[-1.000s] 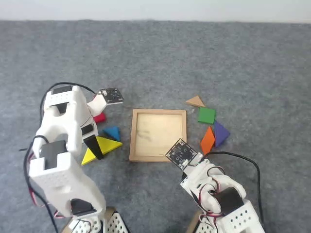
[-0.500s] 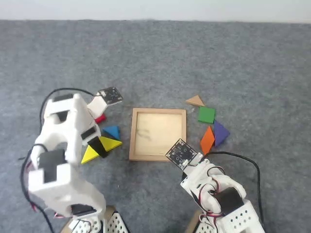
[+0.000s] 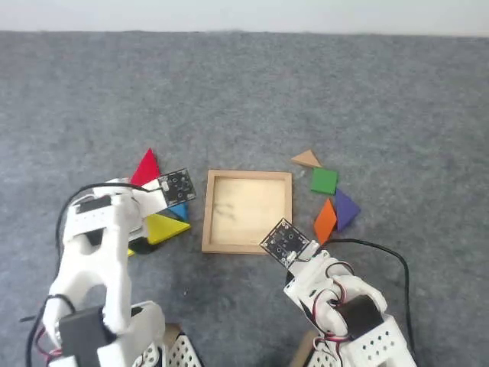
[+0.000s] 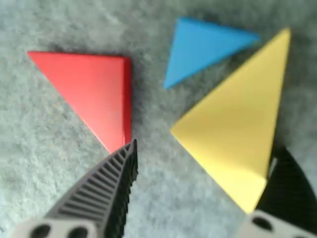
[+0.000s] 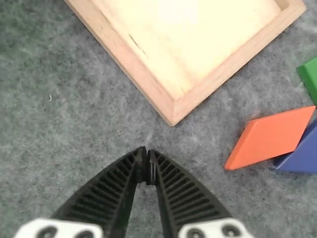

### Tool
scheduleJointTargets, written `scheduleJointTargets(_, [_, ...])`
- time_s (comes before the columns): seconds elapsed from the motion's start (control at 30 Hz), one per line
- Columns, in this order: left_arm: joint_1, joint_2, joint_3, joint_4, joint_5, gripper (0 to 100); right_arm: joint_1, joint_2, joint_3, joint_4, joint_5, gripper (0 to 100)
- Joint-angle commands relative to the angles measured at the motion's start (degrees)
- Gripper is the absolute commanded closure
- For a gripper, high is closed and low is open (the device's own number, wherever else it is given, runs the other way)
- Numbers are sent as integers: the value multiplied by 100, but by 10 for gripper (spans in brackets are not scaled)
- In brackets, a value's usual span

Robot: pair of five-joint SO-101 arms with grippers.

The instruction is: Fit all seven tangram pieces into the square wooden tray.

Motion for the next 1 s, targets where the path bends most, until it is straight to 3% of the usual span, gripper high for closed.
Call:
scheduleJointTargets(0.0, [-132, 149, -1086, 1618, -484, 607, -13, -84, 97, 31, 9, 990])
scheduleJointTargets(0.1, [-114, 589, -1965, 2347, -695, 607, -13, -84, 97, 31, 9, 990])
scheduleJointTargets(0.3, [79, 1196, -2343, 2382, -747, 607, -13, -84, 97, 31, 9, 990])
scheduleJointTargets(0.37, [185, 1213, -2255, 2321, -589, 607, -13, -84, 97, 31, 9, 990])
scheduleJointTargets(0.53, [334, 1266, -1947, 1310, 246, 607, -13, -84, 97, 31, 9, 990])
scheduleJointTargets(0.97, [334, 2435, -2510, 1486, 440, 607, -13, -84, 97, 31, 9, 990])
